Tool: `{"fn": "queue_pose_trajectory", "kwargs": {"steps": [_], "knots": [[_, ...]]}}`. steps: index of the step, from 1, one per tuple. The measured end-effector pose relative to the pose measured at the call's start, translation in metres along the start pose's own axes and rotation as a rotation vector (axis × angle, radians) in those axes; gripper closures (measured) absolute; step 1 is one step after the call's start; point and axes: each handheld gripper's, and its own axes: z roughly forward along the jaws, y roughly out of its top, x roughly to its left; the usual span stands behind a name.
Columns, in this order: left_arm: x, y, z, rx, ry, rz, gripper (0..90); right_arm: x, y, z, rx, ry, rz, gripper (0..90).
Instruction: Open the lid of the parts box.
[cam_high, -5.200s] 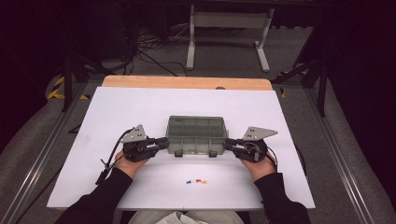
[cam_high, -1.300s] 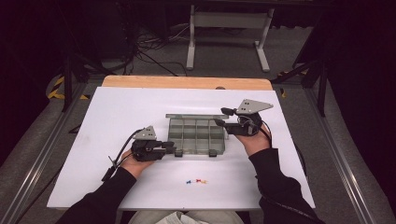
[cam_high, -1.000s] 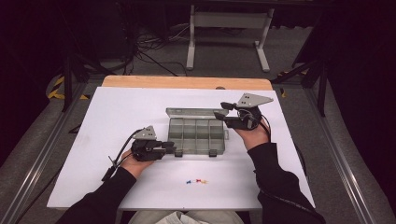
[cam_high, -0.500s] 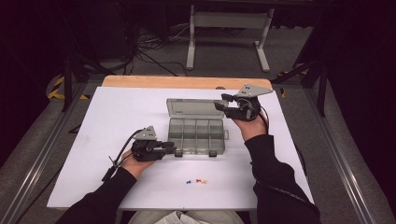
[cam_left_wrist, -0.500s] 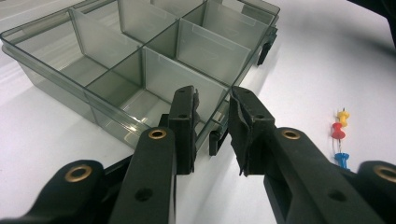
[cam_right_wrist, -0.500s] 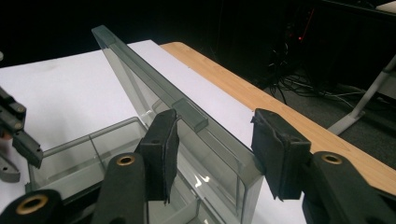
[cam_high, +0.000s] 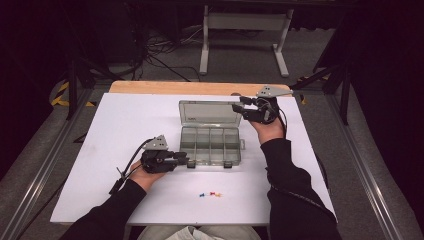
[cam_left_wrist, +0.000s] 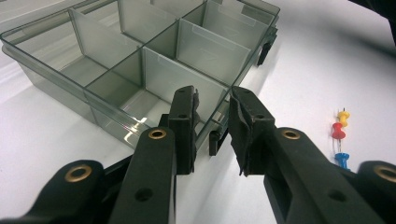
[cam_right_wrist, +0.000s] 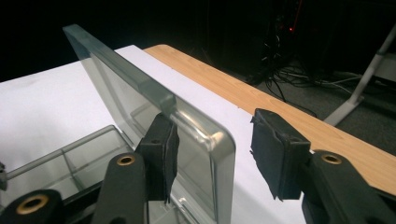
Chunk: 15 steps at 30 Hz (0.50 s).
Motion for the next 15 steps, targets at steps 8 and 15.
{"fn": "queue_pose_trajectory", "kwargs": {"steps": [8,15], "knots": [[0.000,0.000,0.000,0.000,-0.002,-0.001,71.6,-0.009,-0.007,0.008,0.028,-0.013,0.032,56.5],[0.000,0.000,0.000,0.002,-0.003,0.000,71.6,-0.013,-0.014,0.019,0.067,-0.012,0.047,61.9]]}}
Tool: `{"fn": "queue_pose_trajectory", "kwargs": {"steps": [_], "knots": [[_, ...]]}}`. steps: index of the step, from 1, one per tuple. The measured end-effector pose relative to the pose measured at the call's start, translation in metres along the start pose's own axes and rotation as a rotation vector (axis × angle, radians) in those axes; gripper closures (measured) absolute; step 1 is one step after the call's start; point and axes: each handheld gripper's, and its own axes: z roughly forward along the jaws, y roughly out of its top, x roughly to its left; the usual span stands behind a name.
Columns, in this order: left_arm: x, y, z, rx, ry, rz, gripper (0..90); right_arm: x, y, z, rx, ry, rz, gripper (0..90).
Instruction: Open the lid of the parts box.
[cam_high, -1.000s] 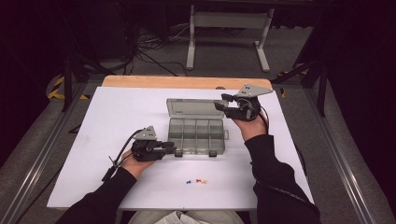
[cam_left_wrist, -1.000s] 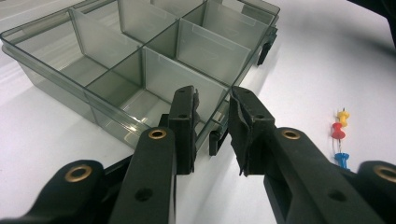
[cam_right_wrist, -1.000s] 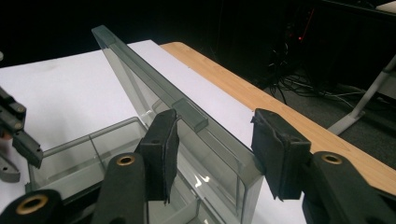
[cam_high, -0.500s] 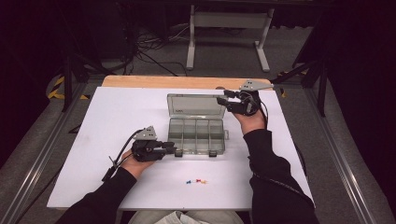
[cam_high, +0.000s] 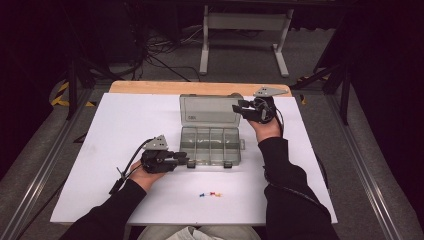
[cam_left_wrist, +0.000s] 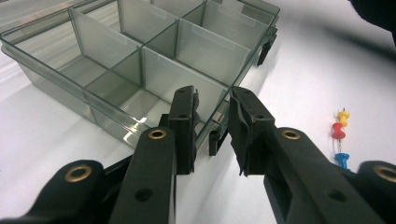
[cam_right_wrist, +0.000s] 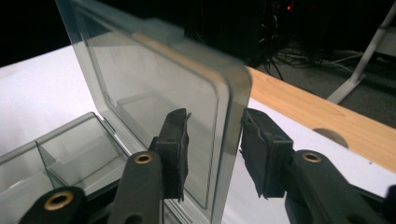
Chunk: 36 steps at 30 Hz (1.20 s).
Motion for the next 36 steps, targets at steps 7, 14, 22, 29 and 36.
{"fn": "queue_pose_trajectory", "kwargs": {"steps": [7,14,22,29,36], "knots": [[0.000,0.000,0.000,0.000,0.000,0.000,71.7,-0.004,-0.004,0.009,0.033,-0.007,0.015,63.7],[0.000,0.000,0.001,-0.002,-0.011,-0.005,71.7,-0.008,-0.011,0.019,0.049,0.002,0.038,63.3],[0.000,0.000,0.001,0.000,-0.009,-0.005,71.7,-0.015,-0.019,0.028,0.071,0.007,0.076,59.8],[0.000,0.000,0.001,-0.001,-0.012,-0.006,71.7,-0.015,-0.024,0.034,0.068,0.031,0.094,46.8],[0.000,0.000,0.001,-0.003,-0.013,-0.005,71.6,-0.015,-0.027,0.040,0.093,0.027,0.094,40.1]]}}
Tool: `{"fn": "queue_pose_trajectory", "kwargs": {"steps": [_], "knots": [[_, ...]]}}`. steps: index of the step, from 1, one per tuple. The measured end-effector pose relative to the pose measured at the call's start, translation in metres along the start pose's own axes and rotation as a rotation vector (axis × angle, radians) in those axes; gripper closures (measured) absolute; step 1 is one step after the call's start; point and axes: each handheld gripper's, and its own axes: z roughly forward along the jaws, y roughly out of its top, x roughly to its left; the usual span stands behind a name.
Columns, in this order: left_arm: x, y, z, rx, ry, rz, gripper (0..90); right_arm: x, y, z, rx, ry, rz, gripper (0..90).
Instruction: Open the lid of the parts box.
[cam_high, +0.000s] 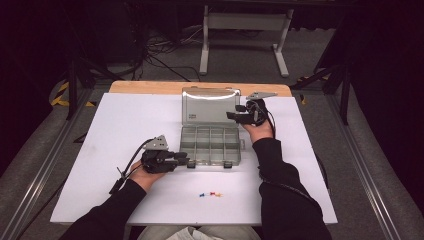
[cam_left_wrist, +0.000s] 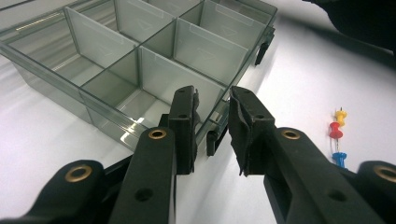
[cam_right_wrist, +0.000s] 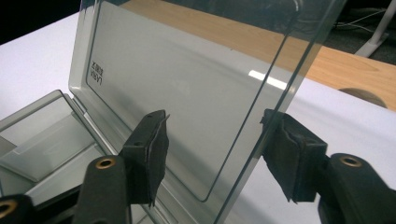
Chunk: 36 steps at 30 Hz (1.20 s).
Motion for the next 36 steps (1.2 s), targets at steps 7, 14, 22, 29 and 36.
{"fn": "queue_pose_trajectory", "kwargs": {"steps": [7,14,22,29,36], "knots": [[0.000,0.000,0.000,0.001,-0.001,-0.001,71.6,-0.002,-0.005,0.007,0.017,0.016,0.031,30.6],[0.000,0.000,0.000,0.001,0.001,-0.001,71.6,-0.003,-0.007,0.014,0.038,0.018,0.053,24.8],[0.000,0.000,0.000,0.002,0.003,0.000,71.6,-0.004,-0.010,0.019,0.052,0.036,0.083,19.0],[0.000,0.000,0.000,0.002,0.002,-0.003,71.1,-0.005,-0.011,0.023,0.068,0.044,0.091,15.1],[0.000,0.000,0.000,0.000,0.000,-0.004,70.9,-0.007,-0.014,0.025,0.082,0.038,0.100,13.0]]}}
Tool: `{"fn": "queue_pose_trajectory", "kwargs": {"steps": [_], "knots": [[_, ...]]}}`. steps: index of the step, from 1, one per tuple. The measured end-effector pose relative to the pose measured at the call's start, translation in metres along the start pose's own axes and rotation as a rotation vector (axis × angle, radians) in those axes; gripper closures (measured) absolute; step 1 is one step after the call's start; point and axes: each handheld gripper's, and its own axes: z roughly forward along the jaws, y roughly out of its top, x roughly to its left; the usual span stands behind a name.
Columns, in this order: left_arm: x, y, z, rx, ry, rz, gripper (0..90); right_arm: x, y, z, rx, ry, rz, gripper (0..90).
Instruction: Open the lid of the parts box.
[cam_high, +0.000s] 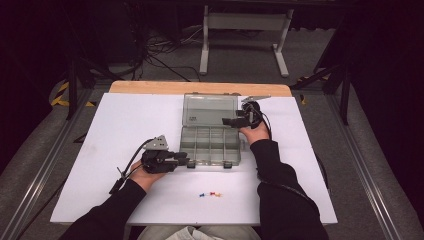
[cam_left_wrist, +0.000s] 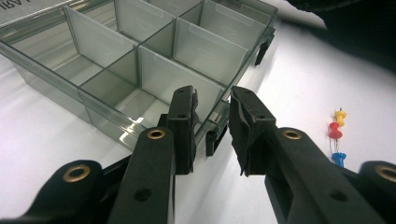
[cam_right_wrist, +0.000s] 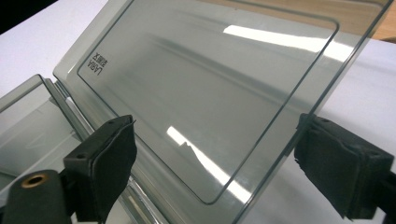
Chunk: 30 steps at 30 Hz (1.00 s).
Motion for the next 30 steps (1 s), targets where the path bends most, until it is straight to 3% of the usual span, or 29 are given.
{"fn": "queue_pose_trajectory", "kwargs": {"steps": [20,30], "knots": [[-0.001,0.000,0.000,0.003,-0.005,0.016,67.8,-0.004,-0.005,0.002,0.017,0.005,0.031,10.4],[-0.003,0.002,-0.005,-0.020,-0.009,0.024,62.4,-0.002,-0.005,-0.014,-0.006,-0.022,0.011,10.7]]}}
